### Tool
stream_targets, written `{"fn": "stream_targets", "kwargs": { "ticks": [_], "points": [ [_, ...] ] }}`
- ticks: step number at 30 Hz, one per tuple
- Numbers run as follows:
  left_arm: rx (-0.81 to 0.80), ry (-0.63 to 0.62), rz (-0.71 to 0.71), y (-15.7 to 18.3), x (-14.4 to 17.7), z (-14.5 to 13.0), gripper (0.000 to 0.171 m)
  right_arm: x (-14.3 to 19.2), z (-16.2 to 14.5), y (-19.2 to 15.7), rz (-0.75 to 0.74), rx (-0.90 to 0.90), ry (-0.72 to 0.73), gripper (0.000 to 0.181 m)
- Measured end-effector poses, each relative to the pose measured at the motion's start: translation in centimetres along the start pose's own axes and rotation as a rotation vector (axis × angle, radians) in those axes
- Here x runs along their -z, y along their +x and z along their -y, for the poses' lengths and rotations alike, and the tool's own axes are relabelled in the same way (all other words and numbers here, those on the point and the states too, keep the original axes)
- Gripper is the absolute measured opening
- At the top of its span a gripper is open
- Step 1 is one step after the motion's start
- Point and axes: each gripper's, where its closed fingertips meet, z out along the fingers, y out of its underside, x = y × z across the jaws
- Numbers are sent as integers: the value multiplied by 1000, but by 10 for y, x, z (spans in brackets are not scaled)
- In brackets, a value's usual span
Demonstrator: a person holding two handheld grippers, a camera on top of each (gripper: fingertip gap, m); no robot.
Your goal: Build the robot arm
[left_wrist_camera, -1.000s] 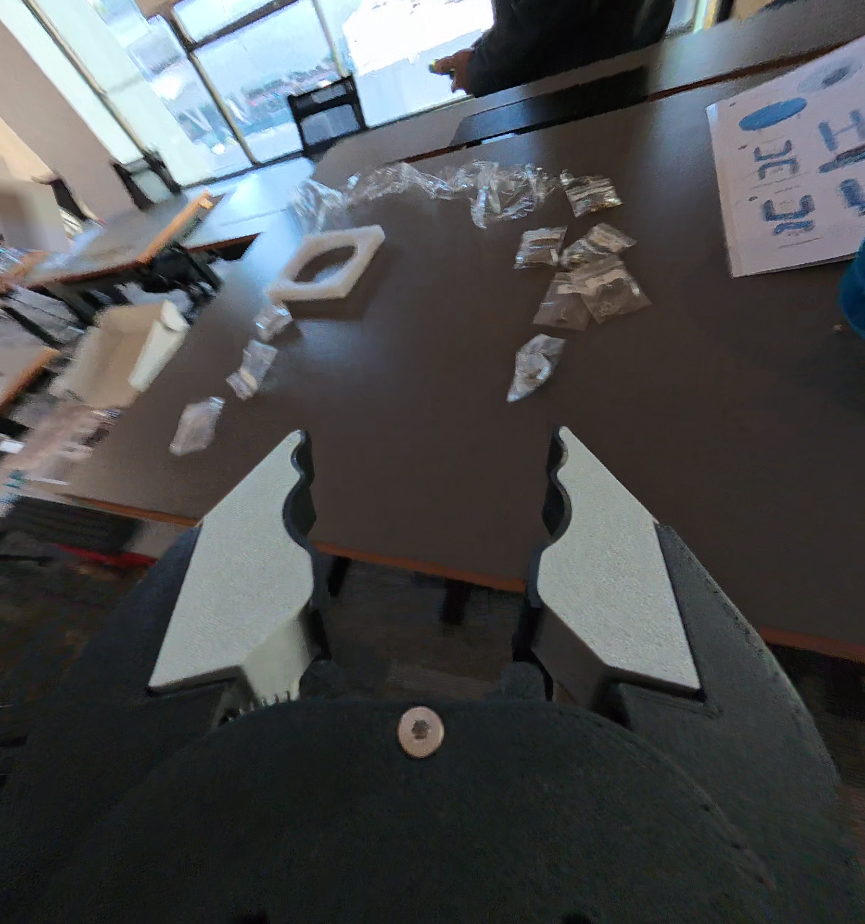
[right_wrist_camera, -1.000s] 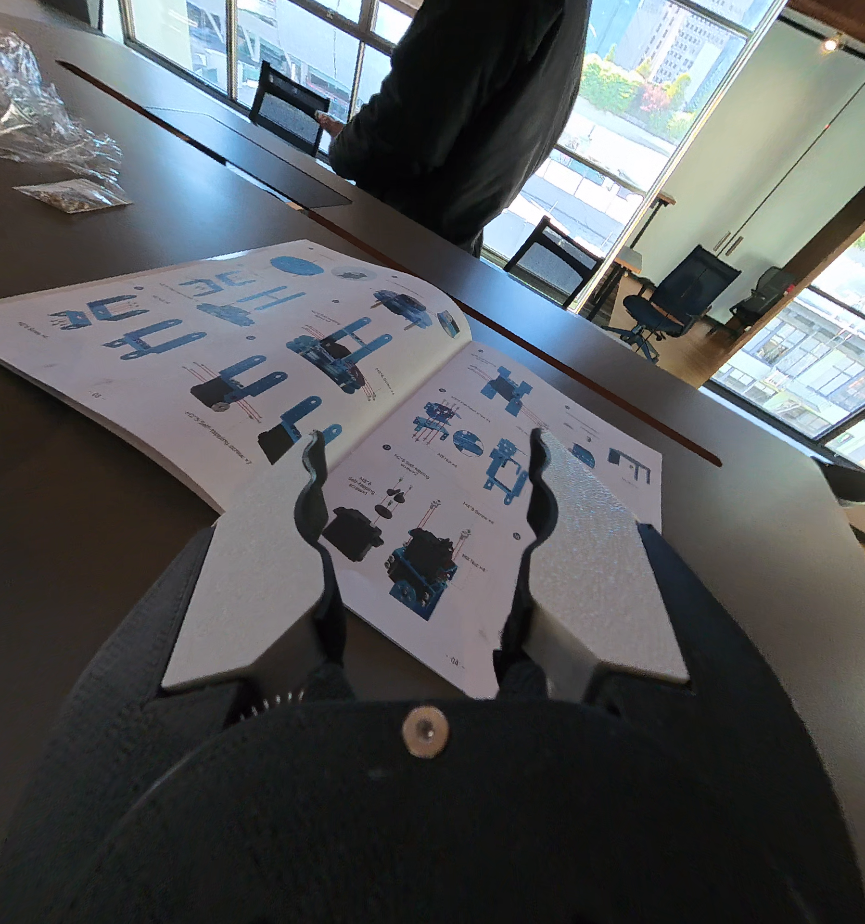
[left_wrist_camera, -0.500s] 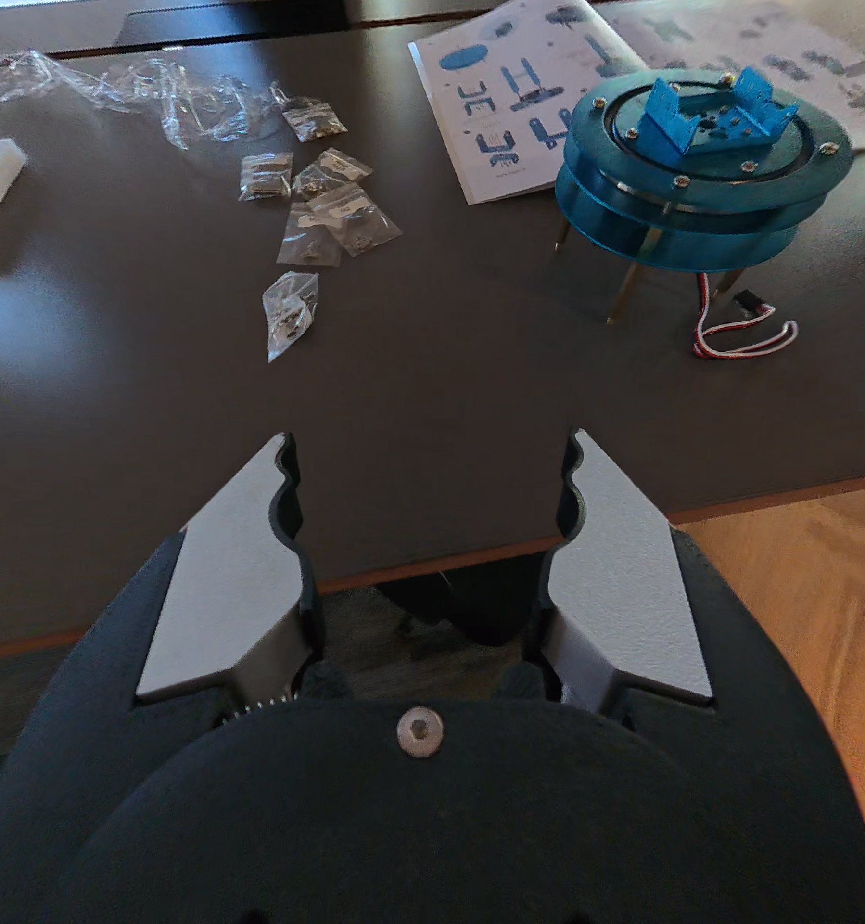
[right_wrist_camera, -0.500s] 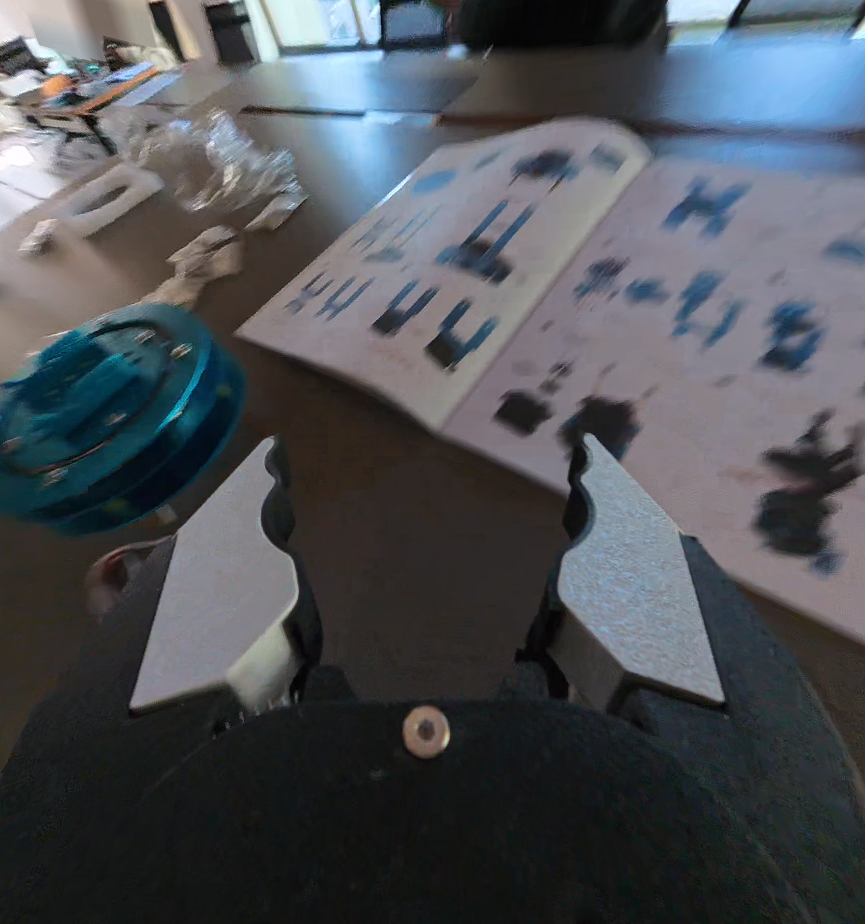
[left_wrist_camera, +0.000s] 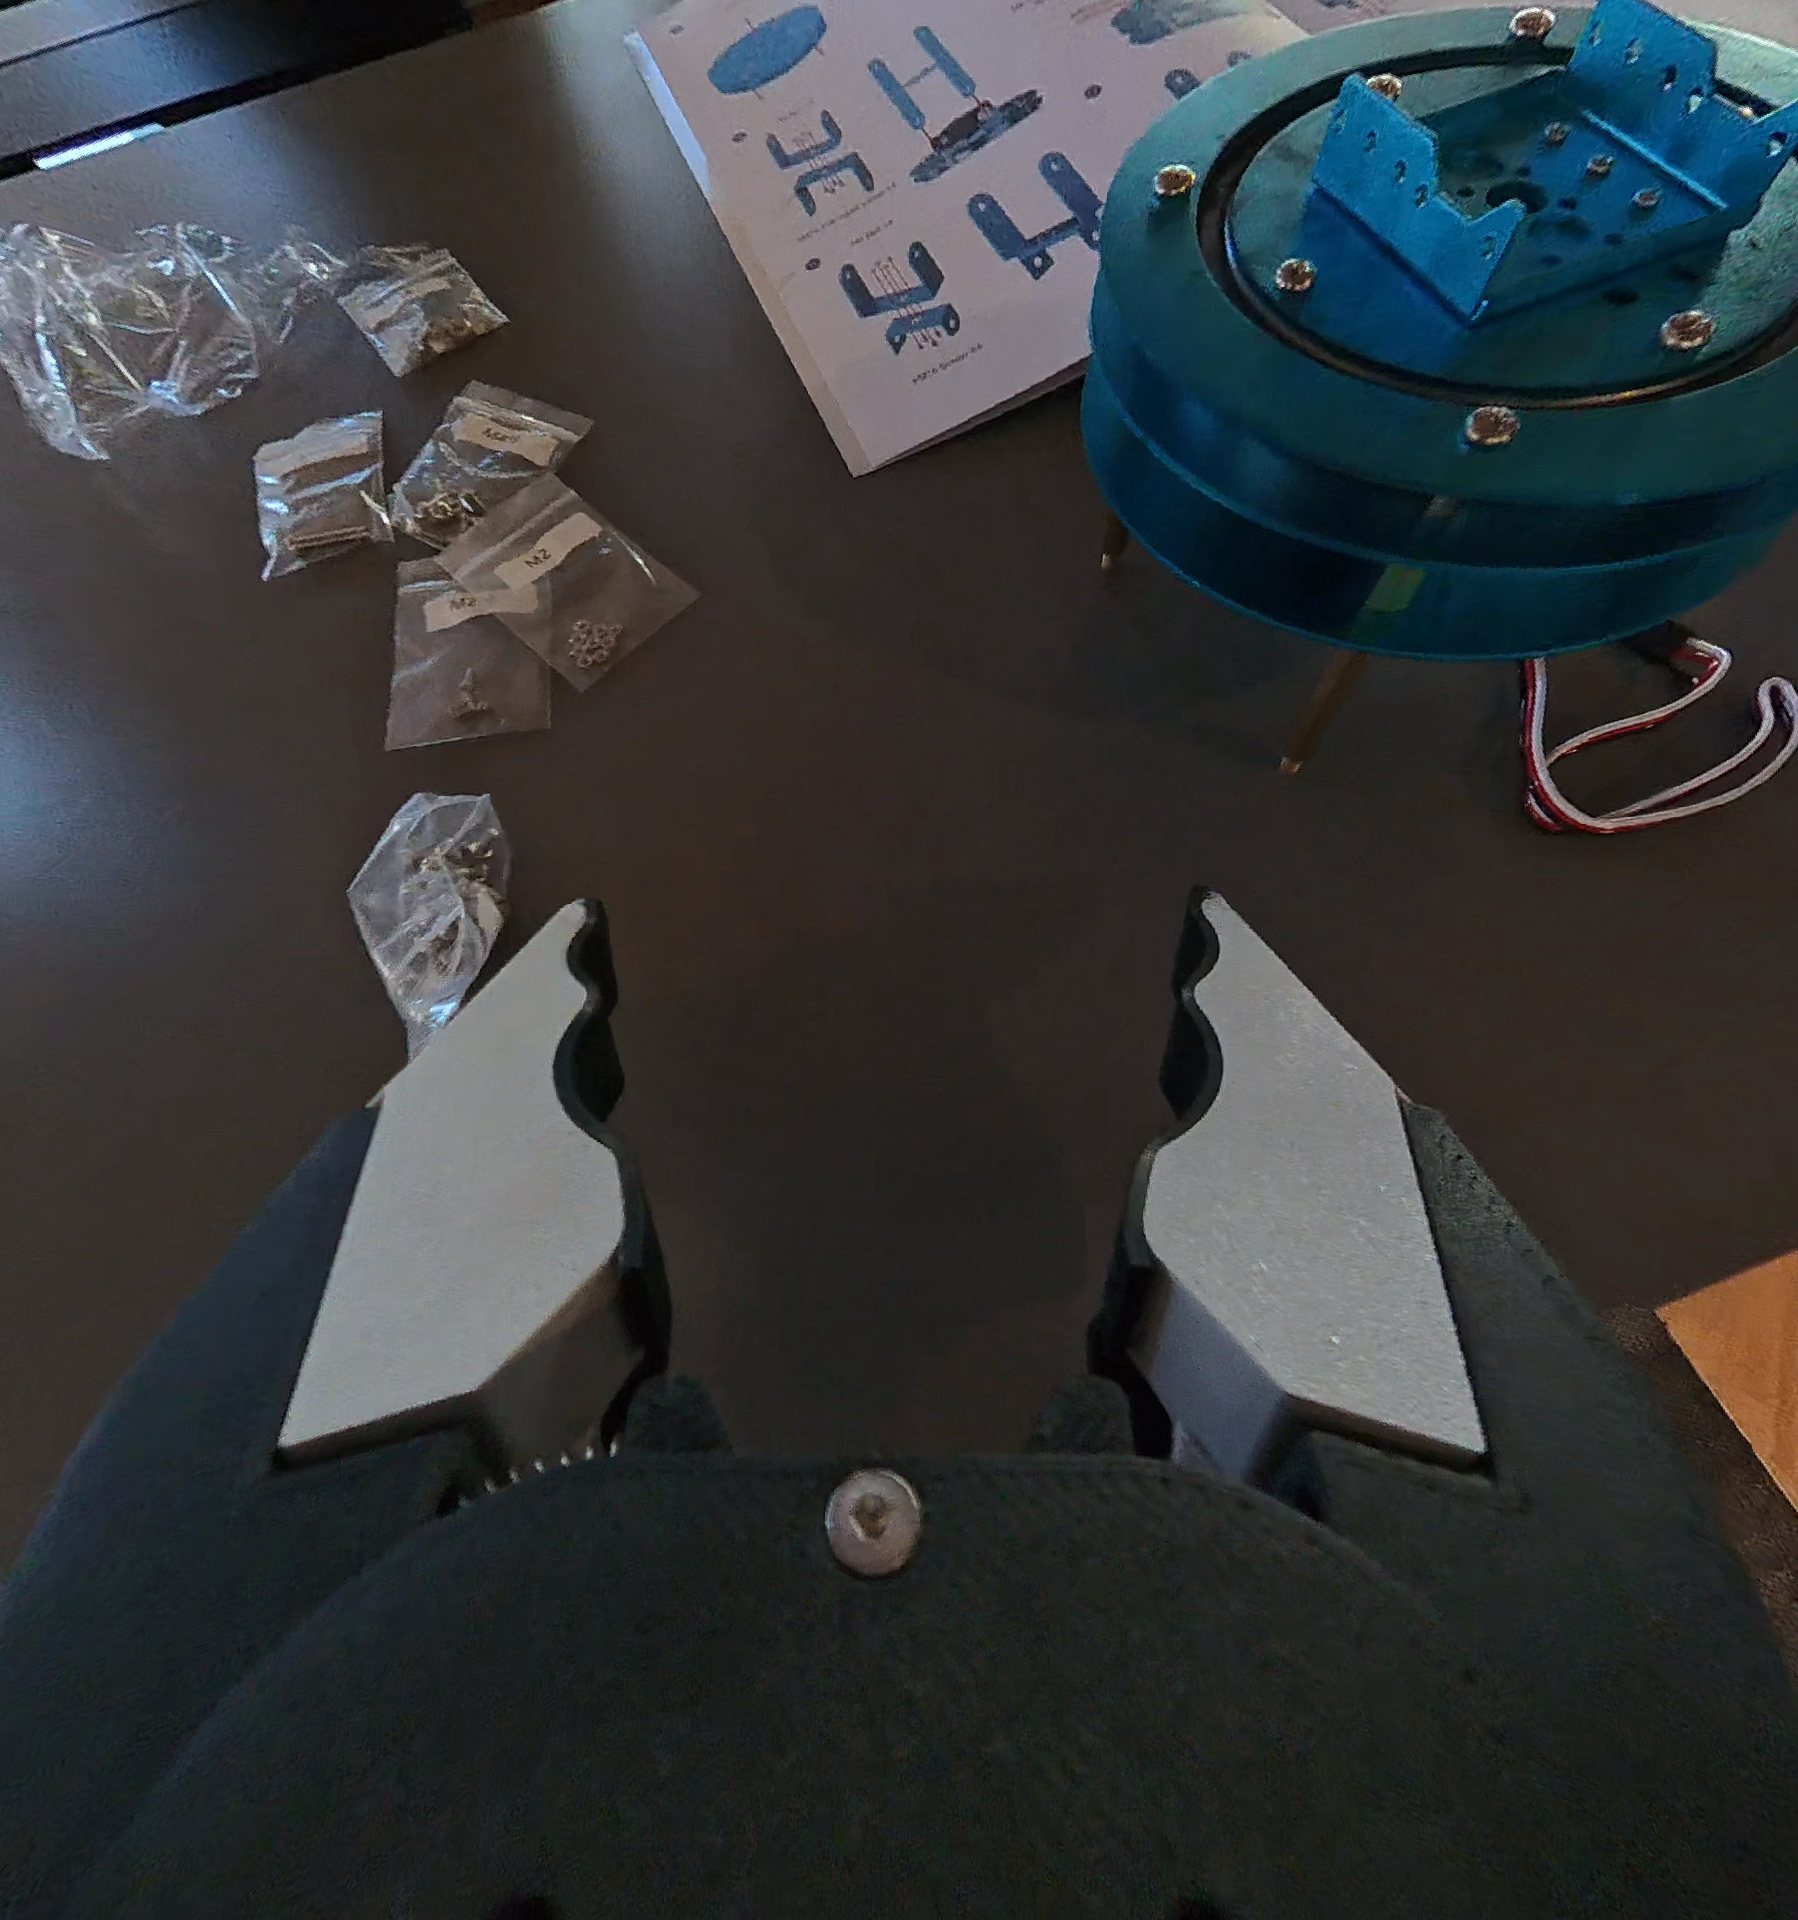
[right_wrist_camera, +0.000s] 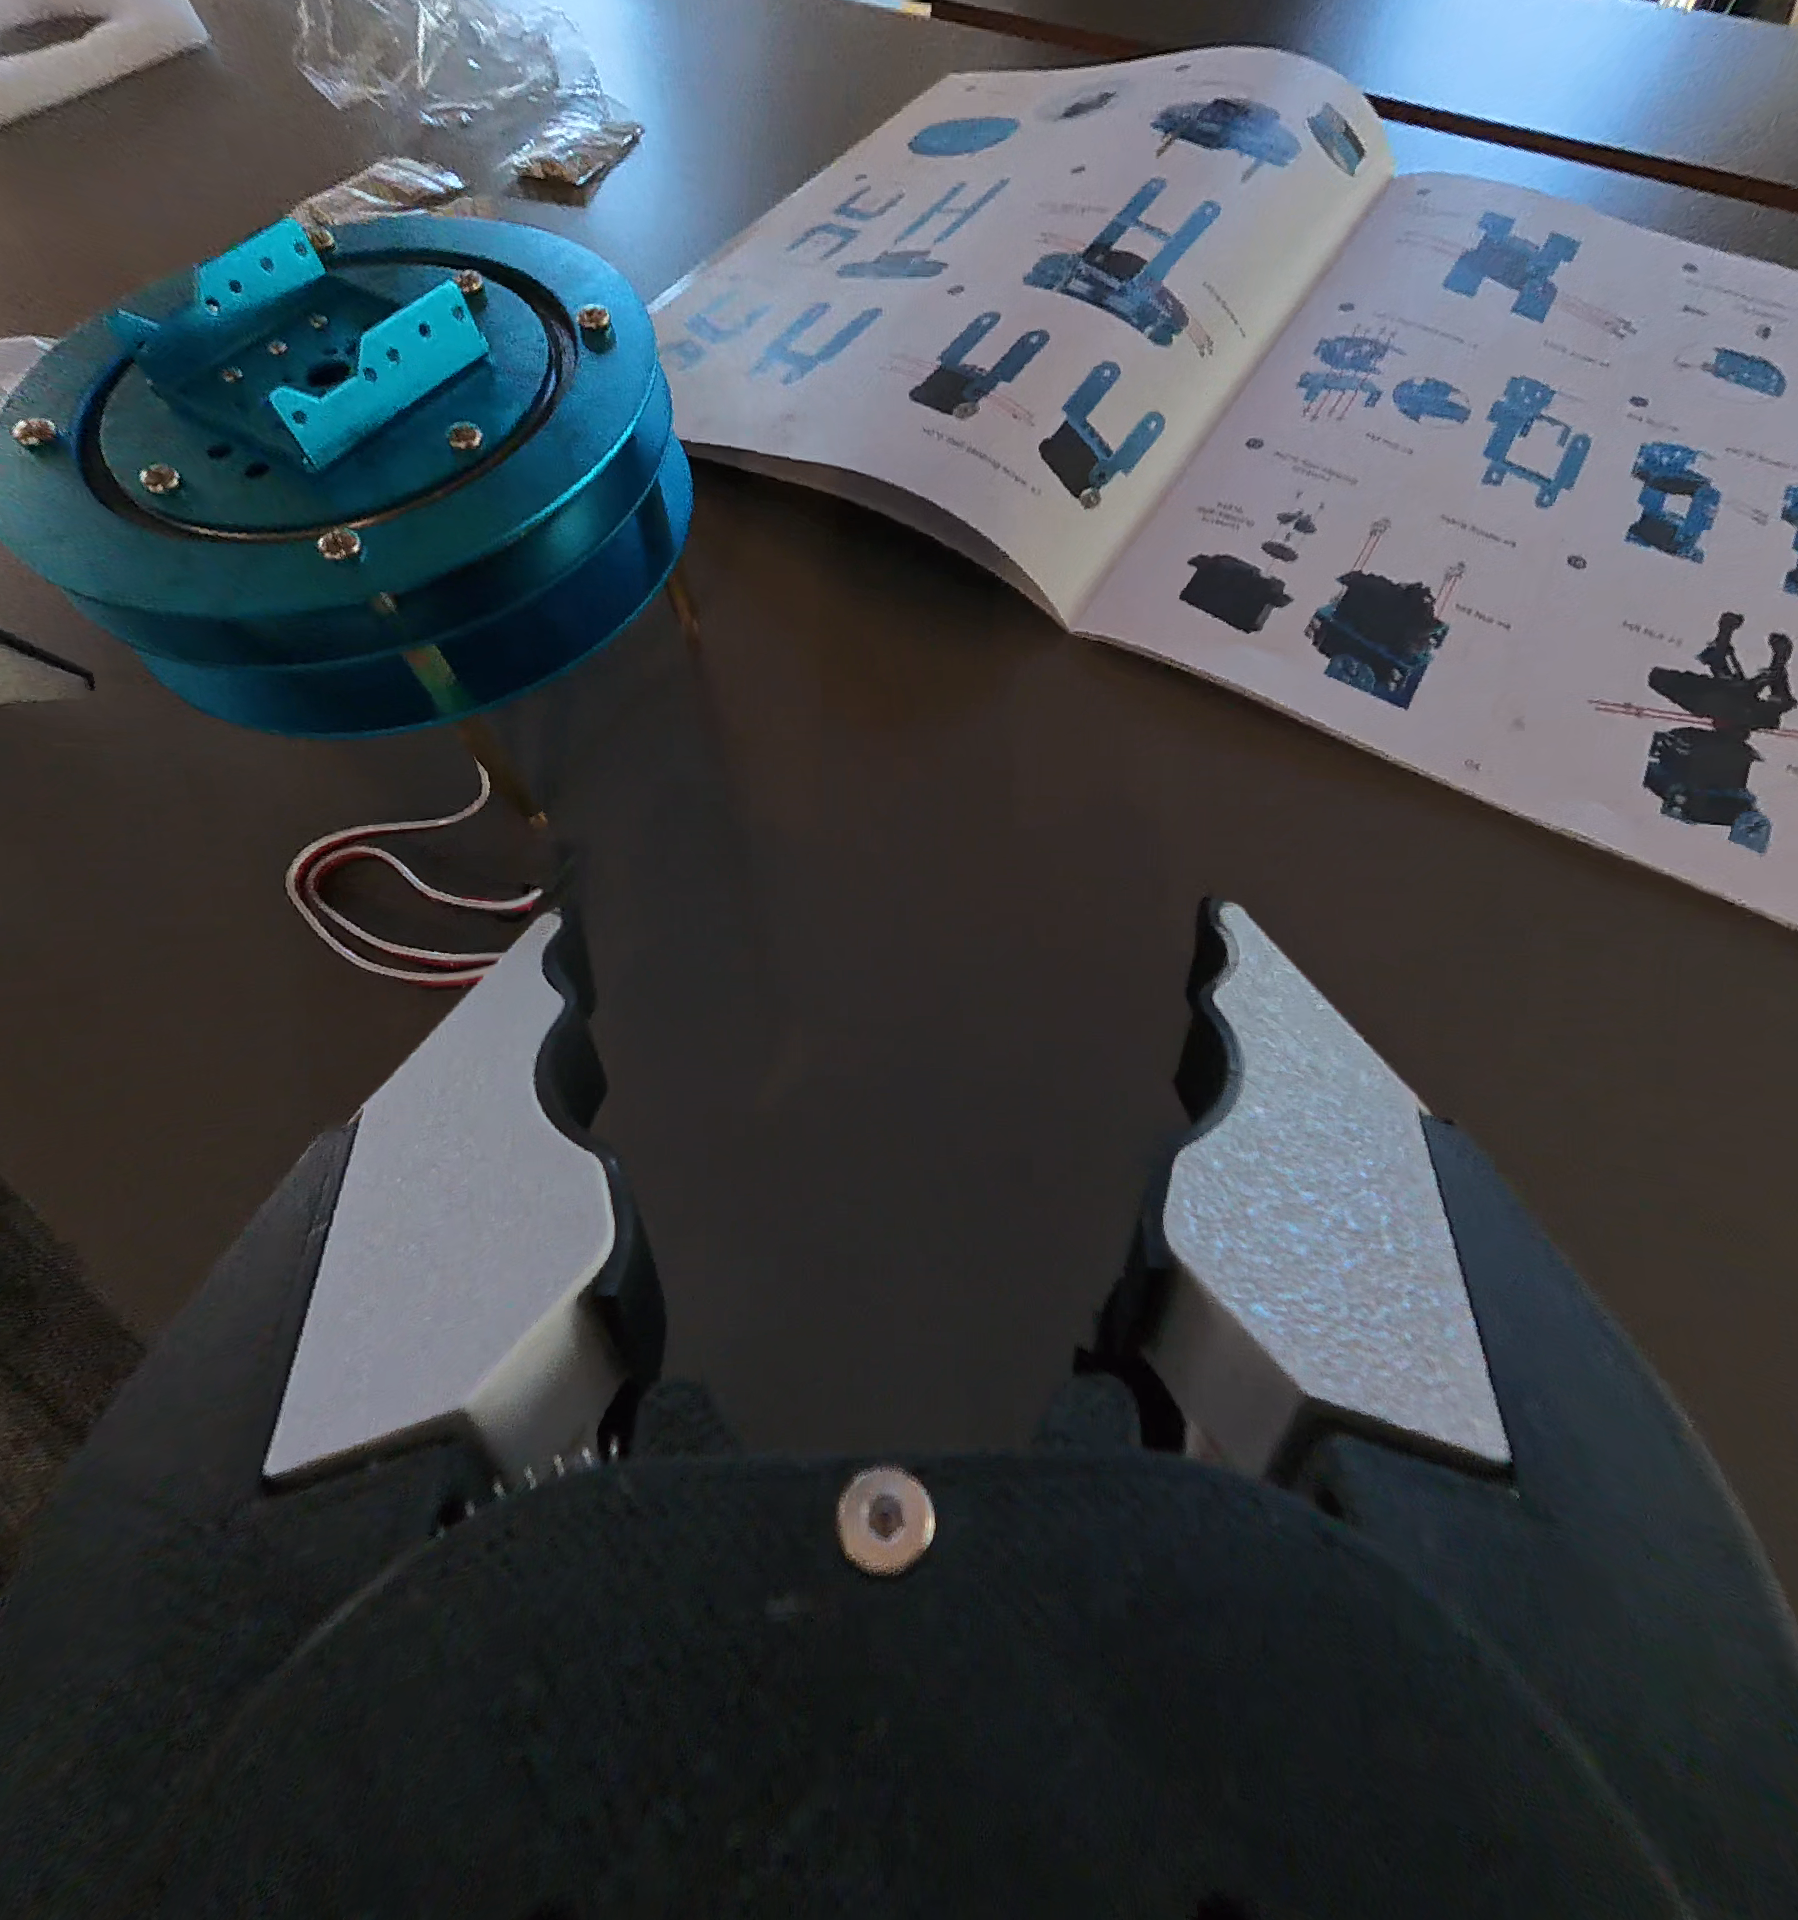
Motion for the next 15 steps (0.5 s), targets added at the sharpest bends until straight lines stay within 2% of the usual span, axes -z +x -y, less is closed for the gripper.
{"fn": "stream_targets", "kwargs": {
  "ticks": [5, 15],
  "points": [
    [5, -6, -1, -7, -8, 0, 107, -3, -3, 1, -54, 24, -23, 116],
    [24, 6, 13, -20, -6, 1, 108, -17, 10, -15, -54, 55, 4, 117]
  ]
}}
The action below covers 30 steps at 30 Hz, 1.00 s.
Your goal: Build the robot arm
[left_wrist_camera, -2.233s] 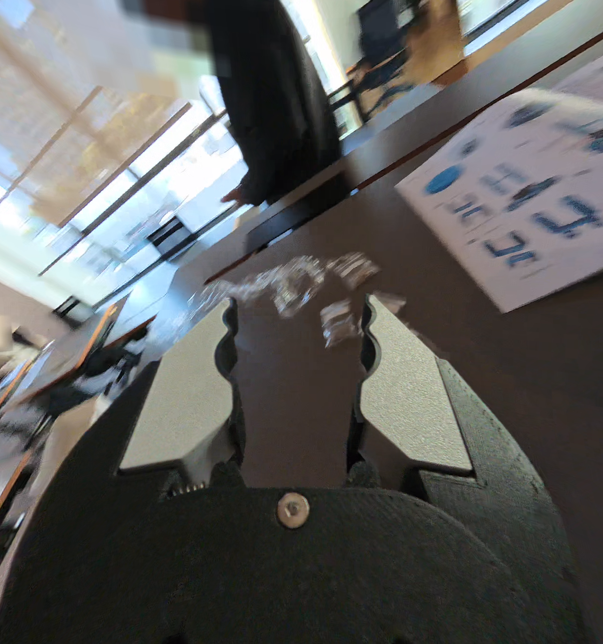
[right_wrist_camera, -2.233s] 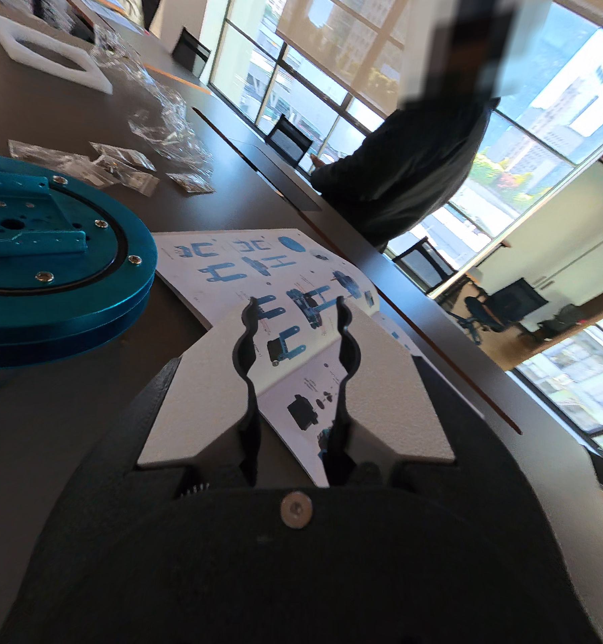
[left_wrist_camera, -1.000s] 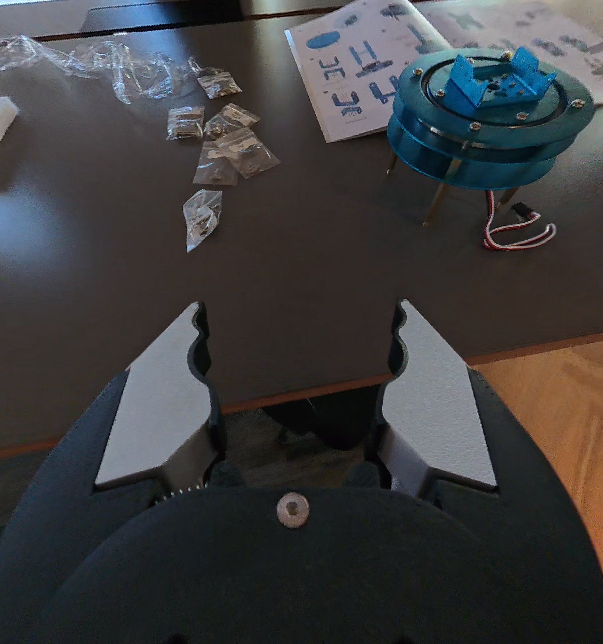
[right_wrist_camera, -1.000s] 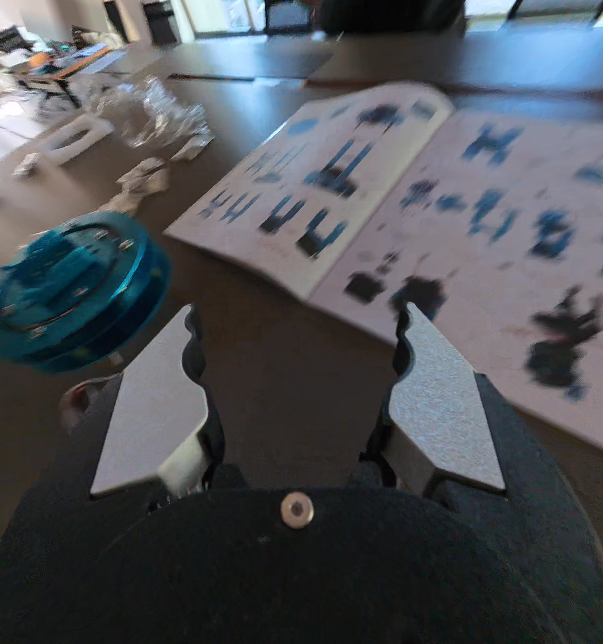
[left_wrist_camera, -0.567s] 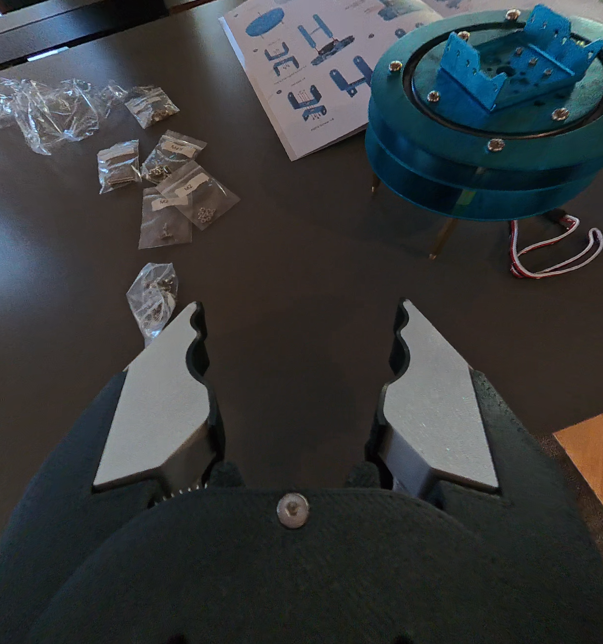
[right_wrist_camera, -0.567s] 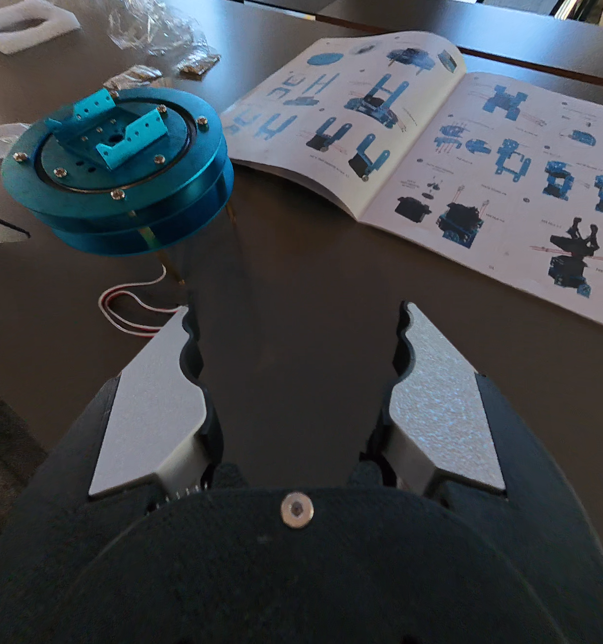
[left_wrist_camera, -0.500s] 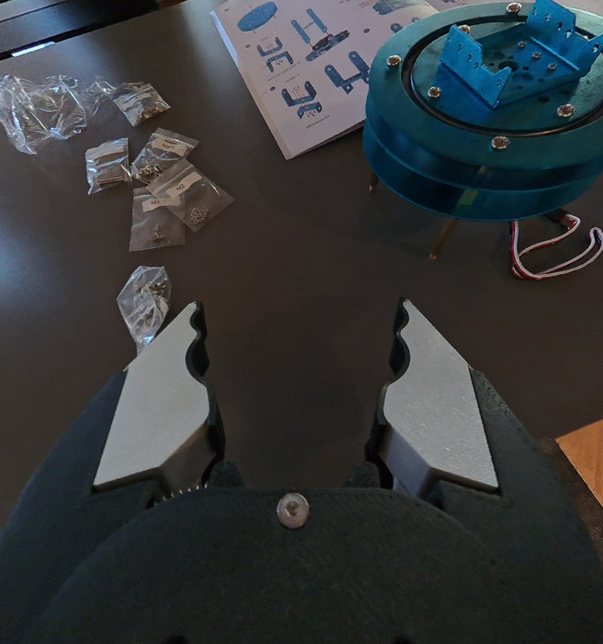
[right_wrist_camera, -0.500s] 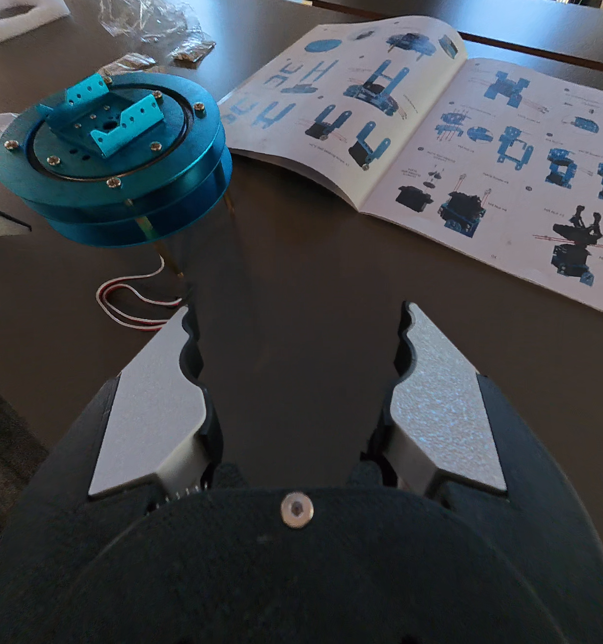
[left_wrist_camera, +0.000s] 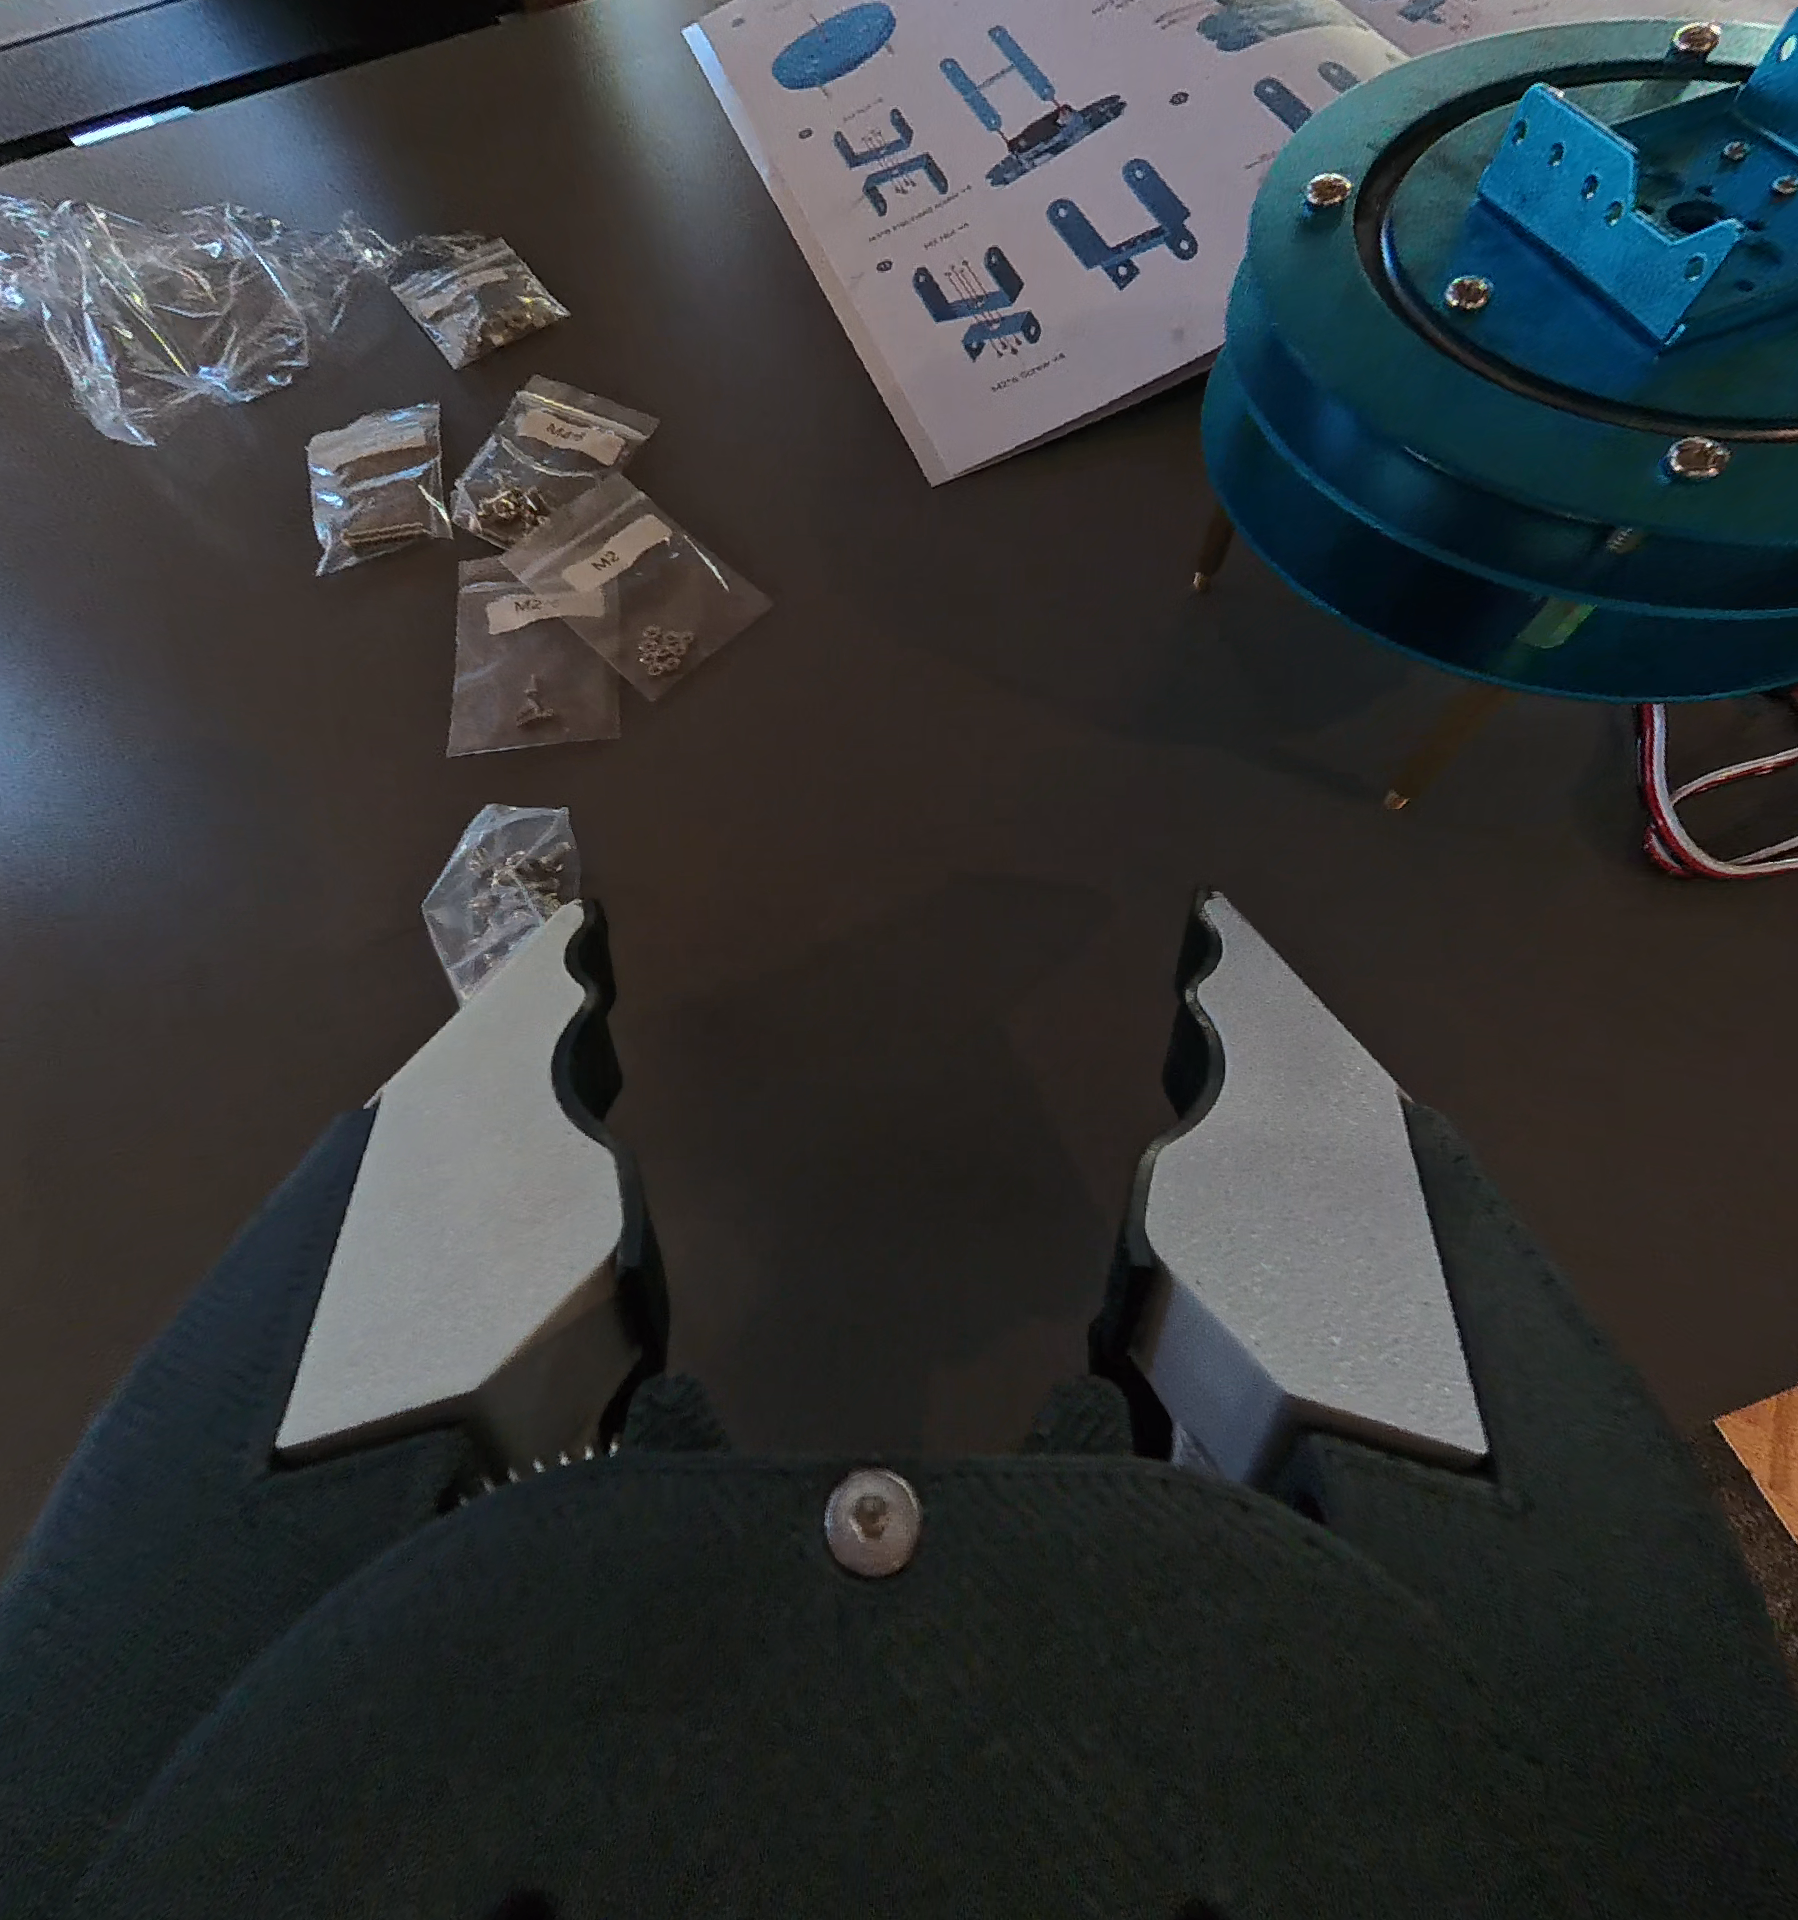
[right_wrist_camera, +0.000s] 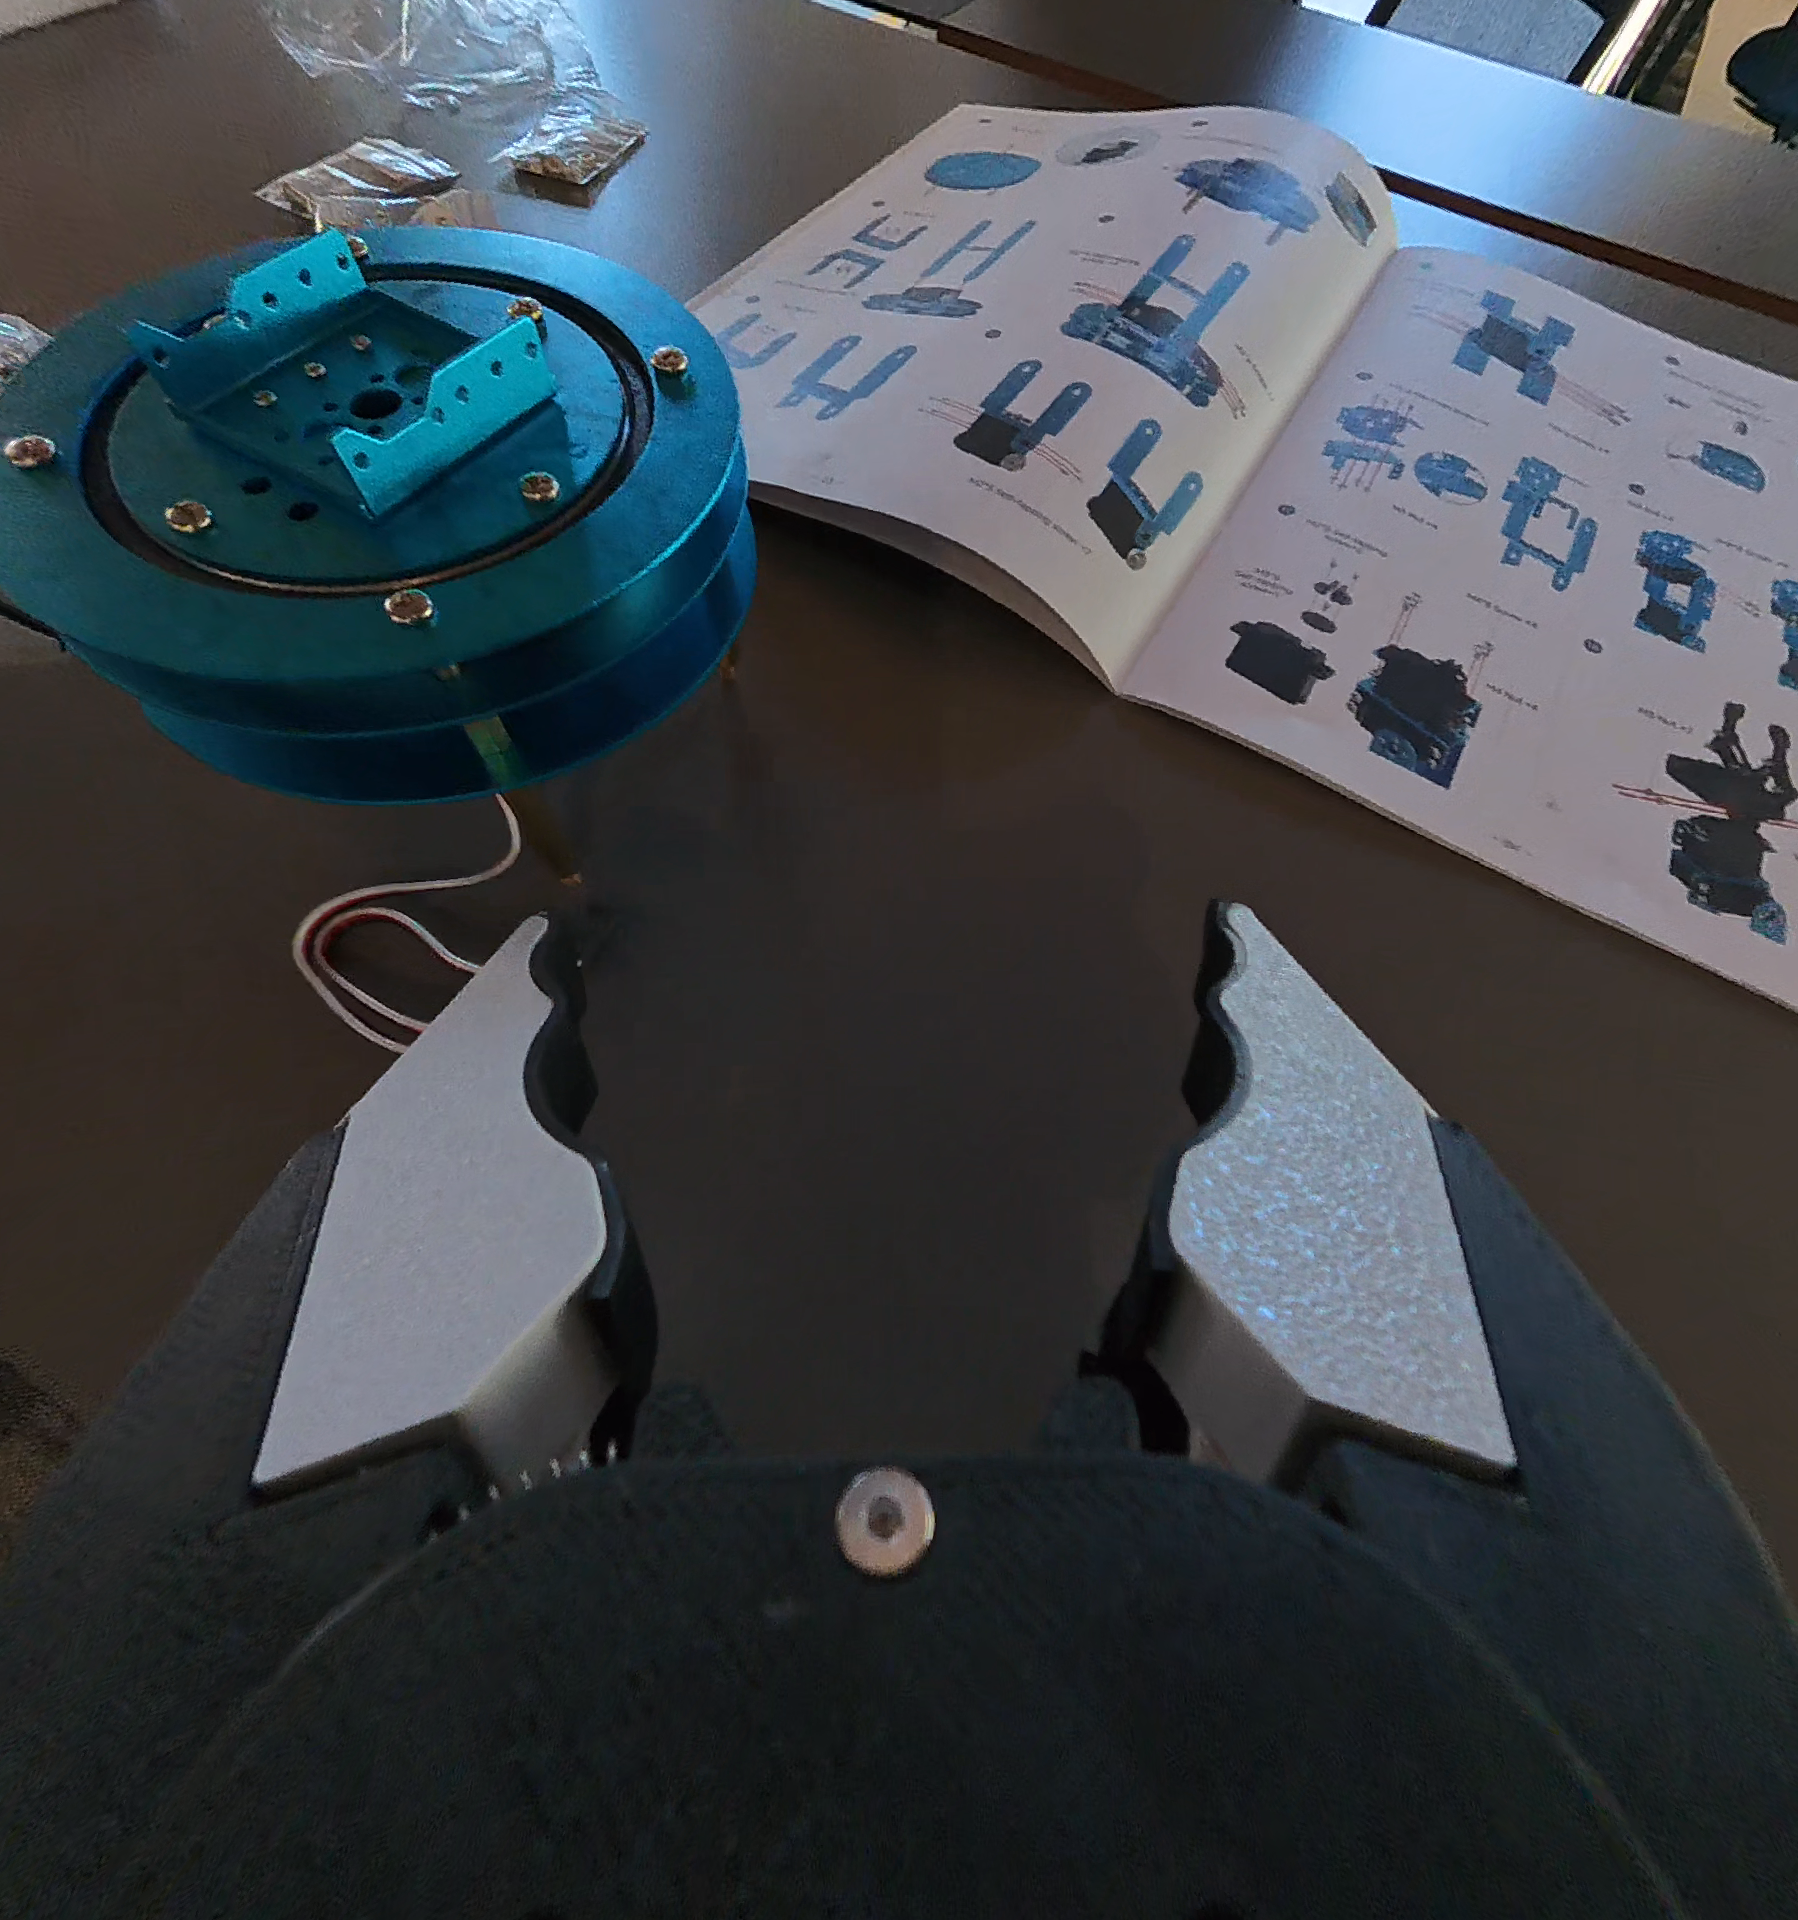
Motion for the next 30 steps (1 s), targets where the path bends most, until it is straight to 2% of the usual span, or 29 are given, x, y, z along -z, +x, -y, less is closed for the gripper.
{"fn": "stream_targets", "kwargs": {
  "ticks": [4, 8, 11, 14, 17, 21, 26, 30],
  "points": [
    [10, 68, -22, 0, 16, 5, 105, 7, 6, -1, -21, 37, 54, 116],
    [1, 240, -95, 4, 49, 14, 92, 32, 10, 0, -48, 103, 188, 106],
    [-6, 384, -154, 5, 72, 20, 70, 58, 16, -4, -46, 184, 342, 79],
    [15, 434, -178, 1, 80, 25, 65, 81, 22, 10, -128, 254, 440, 61],
    [-8, 438, -171, 3, 75, 30, 65, 86, 24, 23, -127, 290, 418, 58],
    [-50, 498, -61, -2, 68, 48, 64, 85, 25, 53, -105, 322, 382, 58],
    [0, 532, -86, 10, 50, 66, 65, 68, 11, 93, 11, 327, 259, 60],
    [-24, 535, 1, 4, 36, 73, 65, 50, 8, 121, 52, 339, 241, 57]
  ]
}}
